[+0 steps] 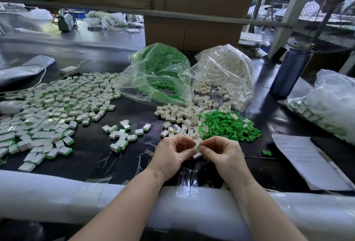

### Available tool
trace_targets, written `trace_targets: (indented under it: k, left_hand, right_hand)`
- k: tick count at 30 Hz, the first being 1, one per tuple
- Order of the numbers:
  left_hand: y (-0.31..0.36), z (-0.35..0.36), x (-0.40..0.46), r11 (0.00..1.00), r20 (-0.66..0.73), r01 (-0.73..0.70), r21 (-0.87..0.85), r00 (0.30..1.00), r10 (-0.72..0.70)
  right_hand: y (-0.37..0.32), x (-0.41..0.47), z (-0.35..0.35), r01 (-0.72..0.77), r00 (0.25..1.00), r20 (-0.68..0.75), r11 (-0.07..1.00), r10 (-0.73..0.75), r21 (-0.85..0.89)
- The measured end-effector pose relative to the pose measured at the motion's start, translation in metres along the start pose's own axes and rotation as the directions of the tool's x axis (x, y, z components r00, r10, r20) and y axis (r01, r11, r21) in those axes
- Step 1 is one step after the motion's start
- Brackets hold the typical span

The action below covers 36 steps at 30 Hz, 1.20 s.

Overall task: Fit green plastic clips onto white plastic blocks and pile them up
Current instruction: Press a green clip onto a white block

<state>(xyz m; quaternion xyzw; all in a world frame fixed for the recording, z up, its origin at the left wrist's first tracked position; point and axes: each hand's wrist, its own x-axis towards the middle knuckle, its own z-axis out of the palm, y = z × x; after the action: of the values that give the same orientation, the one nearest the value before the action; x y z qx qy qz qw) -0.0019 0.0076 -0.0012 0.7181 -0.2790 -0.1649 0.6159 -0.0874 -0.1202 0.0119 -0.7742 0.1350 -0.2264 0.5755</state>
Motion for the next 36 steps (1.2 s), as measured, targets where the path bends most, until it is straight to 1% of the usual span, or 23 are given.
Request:
trace_targets:
  k: [6,13,21,25,29,31,33,36]
  left_hand:
    - [0.0017,0.0008,-0.0002,1.0,0.01,-0.004,-0.022,1.0,0.005]
    - [0.0025,0.0025,-0.0006,1.0,-0.012,0.002,-0.022,1.0,-0.002]
    - [0.0025,0.0032,0.0005,0.999,-0.021,0.01,-0.033,1.0,-0.011]
    - [0.0026,0.002,0.0011,1.0,-0.03,-0.003,-0.024,1.0,0.002]
    - [0.0026,0.0026,0.002,0.999,-0.061,0.003,-0.045,0.998,-0.006]
    - [0.0025,0.0019,0.0018,0.998,-0.076,0.009,-0.063,0.997,-0.014]
    - [0.0023,0.0012,0.0012,0.998,-0.07,0.007,-0.058,0.997,-0.011]
    - [0.0029,0.0013,0.0008,0.998,-0.057,0.008,-0.055,0.998,-0.011]
  right_hand:
    - [0.0026,0.0012,0.0007,-0.01,1.0,0.019,1.0,0.01,-0.012]
    - [0.0016,0.0008,0.0025,-0.002,1.0,0.029,1.0,0.002,-0.008]
    - [0.0033,0.002,0.0024,-0.019,1.0,0.011,1.0,0.019,-0.018]
    - [0.0025,0.0022,0.0026,-0.005,1.0,0.01,1.0,0.005,-0.021]
    - [0.0027,0.0031,0.0019,0.003,0.999,-0.038,0.999,-0.005,-0.034]
    - [0.0025,0.0029,0.0021,-0.001,0.999,-0.054,1.0,0.001,-0.011]
    - [0.002,0.0019,0.0025,-0.005,0.999,-0.048,1.0,0.005,0.008]
    - [0.0011,0.0009,0.0024,0.001,1.0,-0.029,1.0,-0.001,-0.016]
